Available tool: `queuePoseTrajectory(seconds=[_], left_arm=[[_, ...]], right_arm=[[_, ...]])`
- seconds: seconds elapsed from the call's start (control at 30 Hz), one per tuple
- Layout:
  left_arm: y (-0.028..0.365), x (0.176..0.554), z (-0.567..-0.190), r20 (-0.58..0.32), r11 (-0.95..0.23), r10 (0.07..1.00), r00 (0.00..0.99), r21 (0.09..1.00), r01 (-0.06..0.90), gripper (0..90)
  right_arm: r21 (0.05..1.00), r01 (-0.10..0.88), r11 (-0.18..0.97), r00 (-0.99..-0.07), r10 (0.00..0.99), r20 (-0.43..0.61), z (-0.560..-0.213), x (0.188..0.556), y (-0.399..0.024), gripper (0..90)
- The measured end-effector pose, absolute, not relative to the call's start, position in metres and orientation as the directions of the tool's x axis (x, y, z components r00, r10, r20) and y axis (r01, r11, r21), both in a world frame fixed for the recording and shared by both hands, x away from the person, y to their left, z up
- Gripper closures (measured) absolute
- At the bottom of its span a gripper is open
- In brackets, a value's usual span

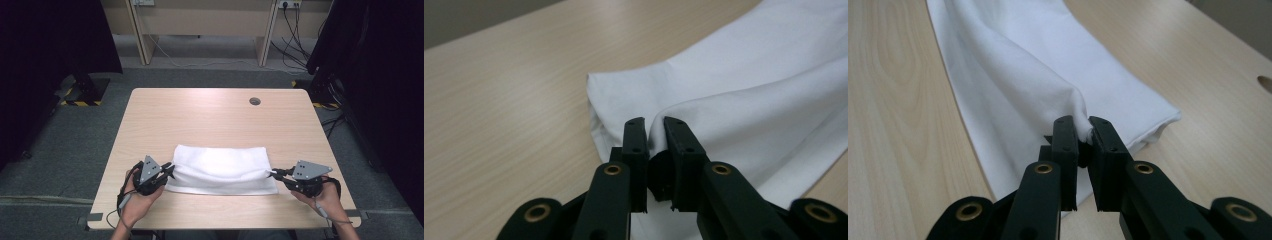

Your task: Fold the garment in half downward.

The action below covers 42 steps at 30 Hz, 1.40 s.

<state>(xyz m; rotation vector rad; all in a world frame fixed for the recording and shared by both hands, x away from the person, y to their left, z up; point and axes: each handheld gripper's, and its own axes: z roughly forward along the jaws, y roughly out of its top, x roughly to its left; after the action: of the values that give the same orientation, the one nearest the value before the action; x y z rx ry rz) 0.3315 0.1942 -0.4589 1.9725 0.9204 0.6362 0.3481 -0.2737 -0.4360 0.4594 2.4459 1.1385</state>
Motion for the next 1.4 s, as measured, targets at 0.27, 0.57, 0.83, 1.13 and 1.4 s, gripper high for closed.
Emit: queuePoseTrajectory(seconds=[0.27, 0.57, 0.83, 1.13, 1.4], left_arm=[[0.197, 0.326, -0.472, 0.074, -0.399, 0.778, 0.624, 0.826, 0.399, 79.6], [0.198, 0.329, -0.479, 0.052, -0.409, 0.773, 0.633, 0.803, 0.433, 76.3], [0.204, 0.329, -0.472, 0.04, -0.388, 0.765, 0.643, 0.825, 0.41, 57.8], [0.193, 0.335, -0.439, 0.048, -0.379, 0.74, 0.671, 0.853, 0.358, 52.6], [0.158, 0.341, -0.453, 0.063, -0.549, 0.624, 0.779, 0.745, 0.379, 51.5]], right_arm=[[0.729, 0.134, 0.671, -0.888, 0.407, -0.212, -0.451, 0.341, -0.273, 82.7], [0.674, 0.13, 0.727, -0.903, 0.368, -0.224, -0.461, 0.339, -0.268, 80.3], [0.714, 0.155, 0.683, -0.894, 0.404, -0.193, -0.448, 0.343, -0.277, 64.8], [0.811, 0.179, 0.557, -0.856, 0.494, -0.151, -0.416, 0.351, -0.267, 61.8], [0.705, 0.211, 0.677, -0.903, 0.412, -0.126, -0.447, 0.358, -0.224, 59.7]])
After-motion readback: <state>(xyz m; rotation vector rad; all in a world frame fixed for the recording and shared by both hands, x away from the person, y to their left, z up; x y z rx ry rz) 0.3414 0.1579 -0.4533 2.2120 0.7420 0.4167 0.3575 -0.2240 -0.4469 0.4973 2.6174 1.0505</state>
